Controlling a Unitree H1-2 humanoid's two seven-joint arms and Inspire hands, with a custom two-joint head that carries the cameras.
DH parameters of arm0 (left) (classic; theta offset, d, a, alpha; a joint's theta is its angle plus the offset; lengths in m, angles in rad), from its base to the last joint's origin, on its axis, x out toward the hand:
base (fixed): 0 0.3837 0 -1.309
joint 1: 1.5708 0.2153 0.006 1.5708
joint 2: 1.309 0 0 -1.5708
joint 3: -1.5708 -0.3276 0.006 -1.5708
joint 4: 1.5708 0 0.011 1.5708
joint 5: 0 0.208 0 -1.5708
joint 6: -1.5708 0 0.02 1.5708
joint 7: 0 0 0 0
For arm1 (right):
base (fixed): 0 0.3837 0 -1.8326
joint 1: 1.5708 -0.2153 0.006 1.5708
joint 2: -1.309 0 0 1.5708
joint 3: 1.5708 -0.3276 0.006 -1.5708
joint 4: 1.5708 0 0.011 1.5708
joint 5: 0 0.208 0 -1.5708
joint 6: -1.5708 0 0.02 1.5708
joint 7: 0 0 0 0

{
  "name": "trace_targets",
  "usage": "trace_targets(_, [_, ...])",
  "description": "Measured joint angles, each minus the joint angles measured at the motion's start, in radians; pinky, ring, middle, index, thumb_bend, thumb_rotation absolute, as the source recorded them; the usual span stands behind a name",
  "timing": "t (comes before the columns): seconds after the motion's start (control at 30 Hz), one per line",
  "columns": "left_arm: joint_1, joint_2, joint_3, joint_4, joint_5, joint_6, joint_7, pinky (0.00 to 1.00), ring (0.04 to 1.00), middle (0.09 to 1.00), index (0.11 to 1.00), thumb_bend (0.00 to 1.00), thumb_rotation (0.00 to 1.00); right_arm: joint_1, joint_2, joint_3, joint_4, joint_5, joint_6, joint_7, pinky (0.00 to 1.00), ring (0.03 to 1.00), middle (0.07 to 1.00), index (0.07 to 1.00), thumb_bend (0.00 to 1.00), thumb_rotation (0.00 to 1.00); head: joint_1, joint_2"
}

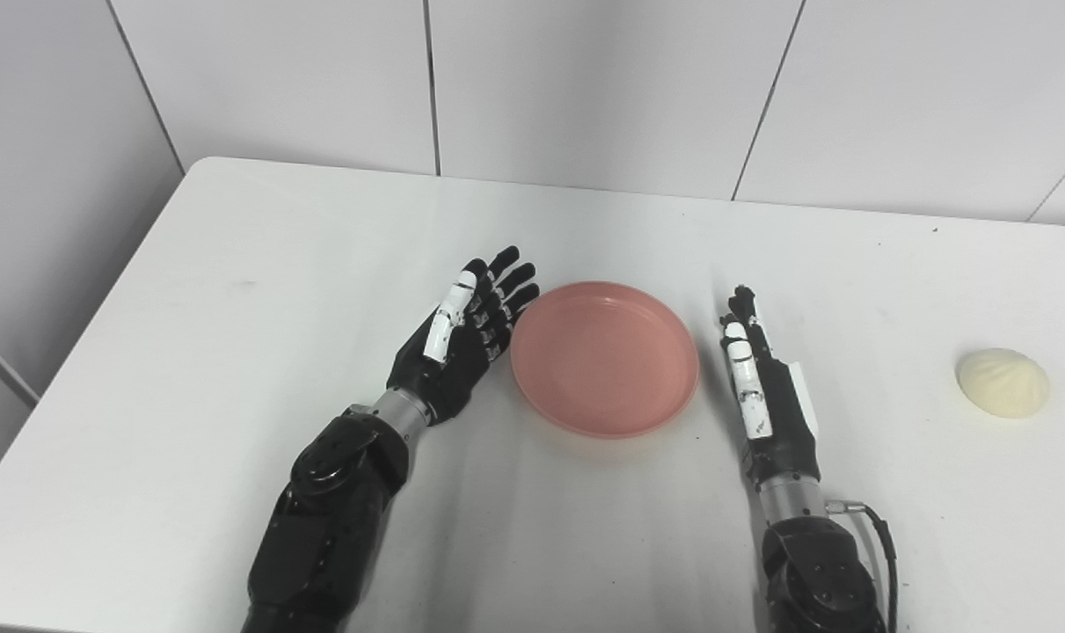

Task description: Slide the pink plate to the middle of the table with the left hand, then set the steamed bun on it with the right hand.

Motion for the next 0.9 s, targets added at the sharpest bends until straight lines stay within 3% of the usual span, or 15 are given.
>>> trace_targets(0.07, [0.004,-0.004,0.001,-0.002,0.003,-0.006,0.006,1.00,0.973,0.971,0.977,0.44,1.00,0.000,0.000,-0.001,-0.001,-0.029,0.000,-0.019,0.95,0.952,0.967,0.981,0.35,1.00,-0.020,-0.005])
trace_targets(0.1, [0.008,-0.005,0.003,-0.005,0.003,-0.009,0.008,1.00,0.973,0.972,0.979,0.45,1.00,0.000,-0.001,-0.004,-0.003,-0.047,0.000,-0.033,0.92,0.940,0.962,0.974,0.45,1.00,-0.043,-0.008])
trace_targets(0.33, [0.017,-0.008,0.029,-0.006,0.001,-0.029,0.012,1.00,0.958,0.967,0.976,0.45,1.00,0.003,-0.038,-0.012,-0.013,-0.188,-0.001,-0.099,0.83,0.889,0.939,0.973,0.65,1.00,-0.129,-0.018])
trace_targets(0.43, [0.019,-0.003,0.041,-0.006,-0.002,-0.032,0.011,1.00,0.960,0.965,0.970,0.44,1.00,0.000,-0.061,-0.029,-0.035,-0.223,0.000,-0.119,0.83,0.876,0.929,0.980,0.69,1.00,-0.150,-0.018])
trace_targets(0.57, [0.021,0.012,0.047,-0.009,-0.002,-0.032,0.011,1.00,0.963,0.960,0.965,0.44,1.00,-0.032,-0.108,-0.053,-0.039,-0.258,-0.001,-0.139,0.75,0.806,0.930,0.990,0.73,0.97,-0.192,-0.023])
trace_targets(0.67, [0.020,0.026,0.054,-0.004,-0.007,-0.035,-0.004,1.00,0.965,0.967,0.977,0.45,1.00,-0.050,-0.141,-0.061,-0.060,-0.287,-0.001,-0.146,0.77,0.792,0.883,0.992,0.75,0.95,-0.210,-0.026])
trace_targets(0.73, [0.018,0.032,0.060,0.006,-0.016,-0.040,-0.017,1.00,0.968,0.967,0.978,0.46,1.00,-0.052,-0.159,-0.063,-0.102,-0.310,0.006,-0.144,0.73,0.804,0.889,0.977,0.75,0.89,-0.245,-0.031])
trace_targets(0.9, [0.009,0.051,0.066,0.031,-0.024,-0.053,-0.038,1.00,0.966,0.959,0.965,0.46,1.00,-0.088,-0.239,-0.096,-0.247,-0.383,0.089,-0.107,0.62,0.759,0.899,0.956,0.76,0.78,-0.288,-0.038])
